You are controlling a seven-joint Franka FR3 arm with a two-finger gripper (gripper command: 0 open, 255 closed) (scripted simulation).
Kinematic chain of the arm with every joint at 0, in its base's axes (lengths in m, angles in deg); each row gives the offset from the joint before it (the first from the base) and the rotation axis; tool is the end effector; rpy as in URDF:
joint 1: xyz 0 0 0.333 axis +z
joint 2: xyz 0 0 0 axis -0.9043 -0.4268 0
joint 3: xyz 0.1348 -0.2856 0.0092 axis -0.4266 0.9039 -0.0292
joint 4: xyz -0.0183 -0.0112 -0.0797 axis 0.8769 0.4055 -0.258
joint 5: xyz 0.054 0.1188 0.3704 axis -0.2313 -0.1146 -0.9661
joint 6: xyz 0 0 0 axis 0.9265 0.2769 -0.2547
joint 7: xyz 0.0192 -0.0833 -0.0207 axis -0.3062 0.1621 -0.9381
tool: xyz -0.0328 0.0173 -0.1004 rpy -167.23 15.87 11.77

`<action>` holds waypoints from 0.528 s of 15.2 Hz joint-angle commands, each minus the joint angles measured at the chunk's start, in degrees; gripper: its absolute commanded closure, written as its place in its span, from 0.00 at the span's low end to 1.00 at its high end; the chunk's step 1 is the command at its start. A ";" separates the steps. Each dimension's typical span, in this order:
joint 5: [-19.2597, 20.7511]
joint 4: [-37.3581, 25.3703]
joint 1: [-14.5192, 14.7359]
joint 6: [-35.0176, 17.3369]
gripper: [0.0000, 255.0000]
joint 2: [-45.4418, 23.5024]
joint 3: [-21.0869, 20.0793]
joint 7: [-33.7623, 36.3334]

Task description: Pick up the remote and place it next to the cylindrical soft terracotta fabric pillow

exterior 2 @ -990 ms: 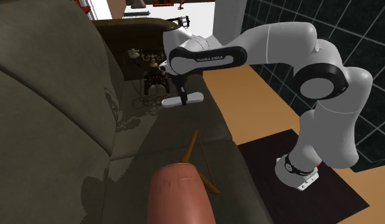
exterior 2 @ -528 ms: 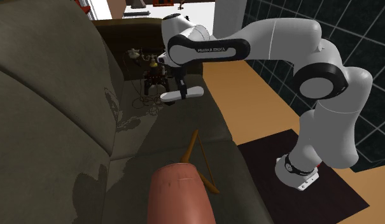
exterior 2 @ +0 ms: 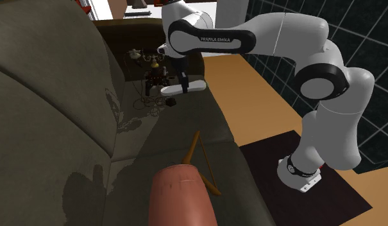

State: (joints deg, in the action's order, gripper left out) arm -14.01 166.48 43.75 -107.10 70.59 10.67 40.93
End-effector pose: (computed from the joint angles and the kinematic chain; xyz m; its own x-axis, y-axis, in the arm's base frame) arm 0.4754 -0.4262 0.5550 0.9978 -0.0299 -0.0595 -0.0312 -0.9993 -0.0220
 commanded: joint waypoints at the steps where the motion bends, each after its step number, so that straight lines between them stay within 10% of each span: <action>1: -0.21 -2.24 -0.28 1.77 1.00 -0.51 0.02 -0.08; 8: -0.98 -9.72 -1.40 7.52 1.00 -2.33 0.11 -0.35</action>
State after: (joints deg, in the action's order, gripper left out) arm -14.93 157.44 42.46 -100.12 68.40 10.76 40.61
